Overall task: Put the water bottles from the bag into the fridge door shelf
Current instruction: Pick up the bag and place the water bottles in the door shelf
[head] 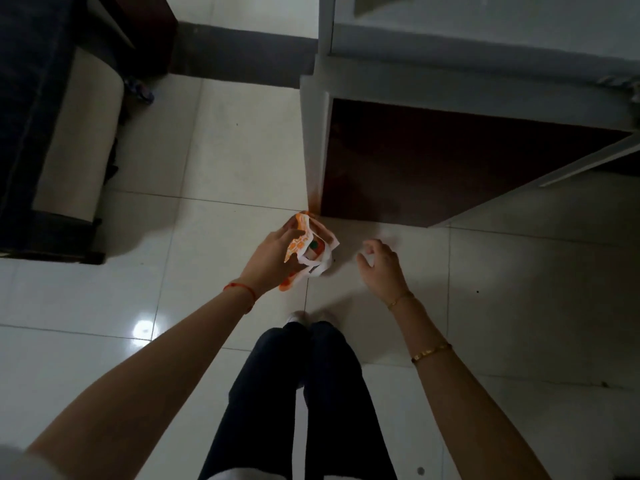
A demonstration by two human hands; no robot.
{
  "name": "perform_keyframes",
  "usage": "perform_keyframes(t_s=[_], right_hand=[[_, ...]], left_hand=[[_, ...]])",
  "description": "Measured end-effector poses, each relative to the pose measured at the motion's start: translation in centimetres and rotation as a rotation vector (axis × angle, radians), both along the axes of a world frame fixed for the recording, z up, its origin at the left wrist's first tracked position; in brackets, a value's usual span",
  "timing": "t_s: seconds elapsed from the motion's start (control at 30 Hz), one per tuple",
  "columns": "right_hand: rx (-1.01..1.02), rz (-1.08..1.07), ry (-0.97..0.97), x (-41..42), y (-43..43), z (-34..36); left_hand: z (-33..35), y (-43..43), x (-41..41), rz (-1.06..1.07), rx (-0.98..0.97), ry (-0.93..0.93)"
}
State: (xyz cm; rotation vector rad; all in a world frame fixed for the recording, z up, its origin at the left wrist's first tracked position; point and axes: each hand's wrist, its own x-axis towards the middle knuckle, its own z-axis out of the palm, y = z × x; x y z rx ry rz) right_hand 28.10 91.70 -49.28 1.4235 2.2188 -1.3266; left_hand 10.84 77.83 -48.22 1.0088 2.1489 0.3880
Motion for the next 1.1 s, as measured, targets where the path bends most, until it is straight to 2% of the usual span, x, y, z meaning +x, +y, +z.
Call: perform_keyframes(t_s=[0.23,0.43,0.5,0.6,0.7,0.77,0.9,1.1], right_hand=[[-0.115,0.083,-0.094,-2.1,0.0,-15.3],[-0.253,0.037,-0.216,-4.2,0.0,-25.3],[-0.321,-0.003,-0.219,-4.9,0.0,-27.3],[-0.421,-0.069,-0.209,-5.6,-0.2,-29.9],[-0.505,-0.179,-0.196,-5.8,-0.6,-31.6],[-0.51,-0.237,-0.178,-5.7,-0.6,-31.7],[-0.506,-0.272,-0.129,-6.1,-0.3,-31.6],[-0.375,-0.214,-0.076,-7.1,0.2,-31.4]], left_hand=[[-17.8,2.8,0.1,-0.07,-0.139,-0.007],[-28.6,3.8,0.6,-0.104,-0.246,-0.052],[-31.2,3.7,0.7,-0.181,-0.287,0.0],[-33.6,3.1,0.5,-0.423,-0.417,0.234],[-34.9,2.6,0.2,-0.466,-0.462,0.316],[-35.0,2.6,0.2,-0.404,-0.417,0.286],[-34.5,3.2,0.0,-0.129,-0.168,0.062],[-32.8,5.4,0.6,-0.084,-0.141,-0.188]])
